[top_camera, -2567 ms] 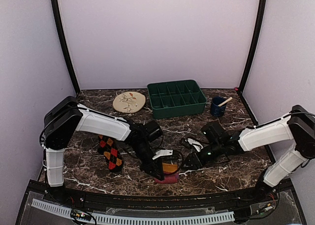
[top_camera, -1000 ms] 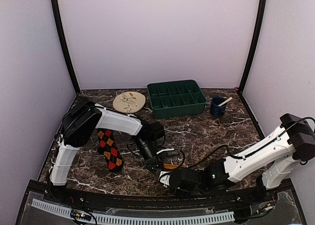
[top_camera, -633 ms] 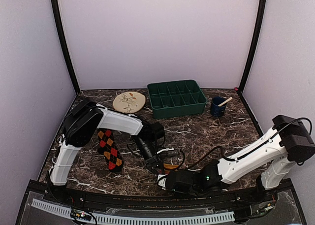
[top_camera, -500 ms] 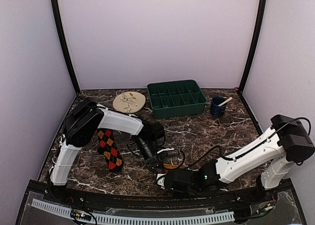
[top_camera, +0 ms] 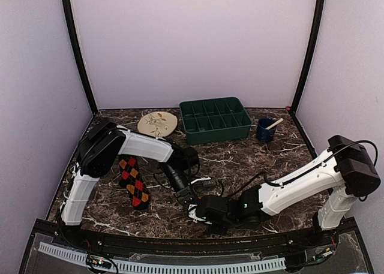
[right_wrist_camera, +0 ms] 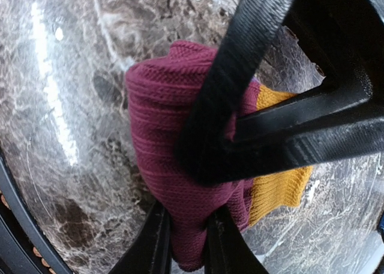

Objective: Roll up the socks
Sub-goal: Roll the sock at the center of the board.

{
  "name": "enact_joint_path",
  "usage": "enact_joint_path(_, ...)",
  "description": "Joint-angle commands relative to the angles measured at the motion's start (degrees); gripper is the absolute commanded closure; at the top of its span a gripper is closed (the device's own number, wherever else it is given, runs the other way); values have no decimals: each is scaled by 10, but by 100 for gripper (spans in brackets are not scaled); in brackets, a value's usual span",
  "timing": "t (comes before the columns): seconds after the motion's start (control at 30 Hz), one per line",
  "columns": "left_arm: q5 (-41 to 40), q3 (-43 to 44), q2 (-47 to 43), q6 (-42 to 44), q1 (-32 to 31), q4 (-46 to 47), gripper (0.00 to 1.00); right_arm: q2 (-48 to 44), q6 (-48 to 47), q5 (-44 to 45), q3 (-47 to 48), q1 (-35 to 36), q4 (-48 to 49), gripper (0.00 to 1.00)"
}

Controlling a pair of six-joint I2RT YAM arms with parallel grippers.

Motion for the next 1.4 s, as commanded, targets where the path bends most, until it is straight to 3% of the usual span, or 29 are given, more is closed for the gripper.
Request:
enact_joint_path(0.0, -42, -14, -26, -17, 8, 31, 76, 42, 18, -69, -9, -18, -32, 90)
enact_joint_path(0.07, -47, -21, -32, -23, 10, 36, 69, 44, 19, -75, -8, -22, -33, 90)
enact_joint_path(0.13, -49, -32, -40, -27, 14, 42, 28, 46, 21, -81, -6, -26, -36, 91)
enact_joint_path(0.17, -48, -38, -43, -28, 15, 46, 23, 46, 22, -83, -5, -28, -37, 91)
enact_joint_path(0.97, -143, -170, -154, -140, 76, 225, 25, 17, 48, -146, -16, -68, -17, 92)
enact_joint_path(1.37, -262, -237, -204, -189, 103, 302, 33, -2, 63, -208, -26, -104, -2, 92)
